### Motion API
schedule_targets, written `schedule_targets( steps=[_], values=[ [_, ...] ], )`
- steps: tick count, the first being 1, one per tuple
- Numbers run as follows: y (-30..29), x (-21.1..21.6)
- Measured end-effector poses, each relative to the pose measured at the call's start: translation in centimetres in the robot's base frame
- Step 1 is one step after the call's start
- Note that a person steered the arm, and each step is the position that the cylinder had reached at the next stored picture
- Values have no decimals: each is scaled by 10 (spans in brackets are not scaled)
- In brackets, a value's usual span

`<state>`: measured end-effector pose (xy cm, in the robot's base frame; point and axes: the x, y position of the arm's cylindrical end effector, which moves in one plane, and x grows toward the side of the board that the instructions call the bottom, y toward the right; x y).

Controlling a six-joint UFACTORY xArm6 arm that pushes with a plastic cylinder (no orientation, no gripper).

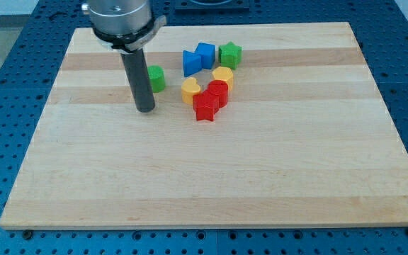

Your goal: Slide blue triangle and blue cube slightly up and right

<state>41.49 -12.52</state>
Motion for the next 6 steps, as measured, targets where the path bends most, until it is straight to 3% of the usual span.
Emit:
schedule_targets(
  steps=[2, 4, 6],
  values=[
    [5, -22],
    [83, -89],
    [58, -94]
  ],
)
